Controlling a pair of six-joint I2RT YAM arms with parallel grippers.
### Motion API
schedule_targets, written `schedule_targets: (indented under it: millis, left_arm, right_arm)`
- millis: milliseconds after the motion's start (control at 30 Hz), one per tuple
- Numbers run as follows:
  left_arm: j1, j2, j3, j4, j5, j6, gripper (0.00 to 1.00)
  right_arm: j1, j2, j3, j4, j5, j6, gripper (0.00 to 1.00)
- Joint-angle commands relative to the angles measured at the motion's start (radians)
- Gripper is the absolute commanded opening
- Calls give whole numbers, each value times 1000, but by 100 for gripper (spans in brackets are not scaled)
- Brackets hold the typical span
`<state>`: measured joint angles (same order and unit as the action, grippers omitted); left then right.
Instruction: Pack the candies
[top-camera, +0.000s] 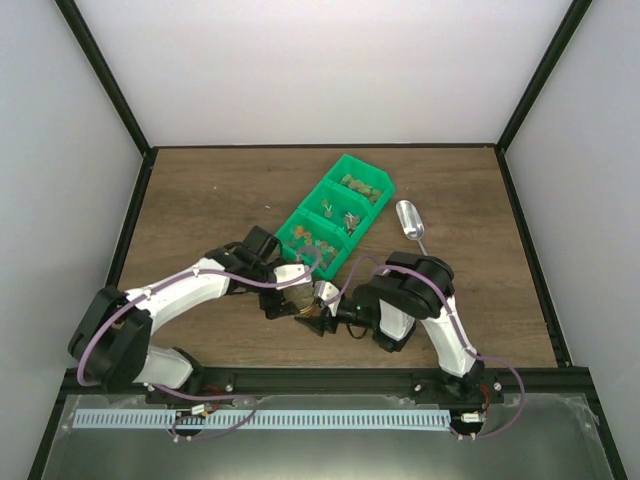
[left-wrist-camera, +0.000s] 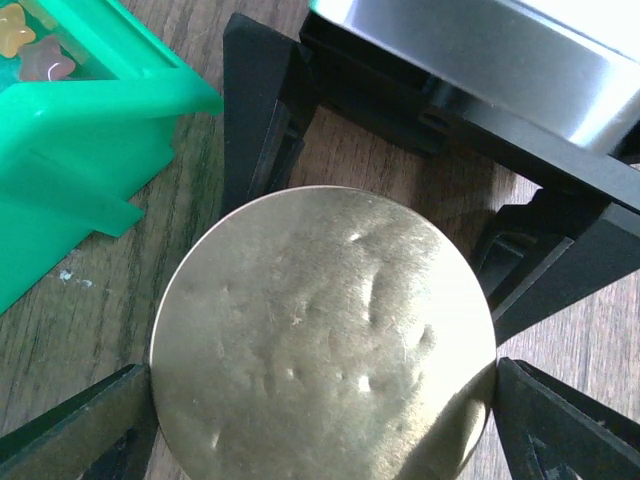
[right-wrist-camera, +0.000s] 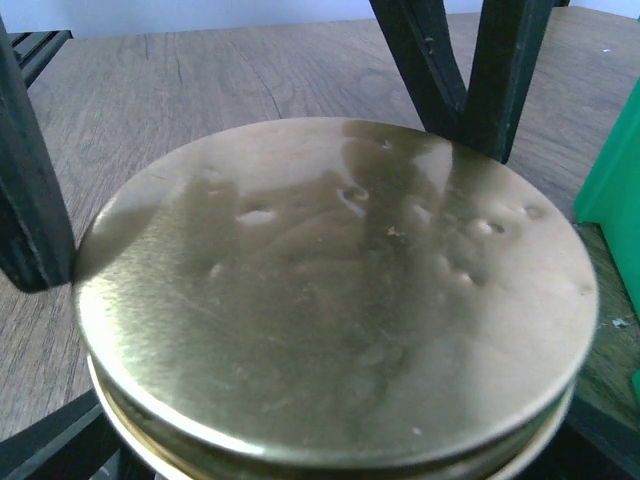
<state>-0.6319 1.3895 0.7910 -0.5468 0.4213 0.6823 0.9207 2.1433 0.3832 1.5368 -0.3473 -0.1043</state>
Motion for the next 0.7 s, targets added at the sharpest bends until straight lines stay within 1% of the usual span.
schedule_targets:
  millis: [0, 200, 300, 367, 500, 667]
  left_arm:
    - [-16, 22, 28, 33, -1, -14, 92]
    - [-17, 44, 36, 37, 4, 4, 85]
    - [-17, 52, 41, 8, 0, 68, 82]
    - [-17, 67, 60, -32, -8, 157, 79]
    - [-15, 111, 112, -120, -37, 316, 79]
    - [-12, 196, 217, -197, -66, 497, 79]
  right_arm:
    - [9, 0, 8, 51, 17, -17, 83]
    - [9, -1, 6, 53, 18, -22, 82]
    - [9, -3, 2, 60, 5, -33, 80]
    - [9, -4, -3, 68, -9, -39, 78]
    - [9, -8, -12, 76, -59, -50, 76]
    - [8, -15, -28, 84, -117, -62, 73]
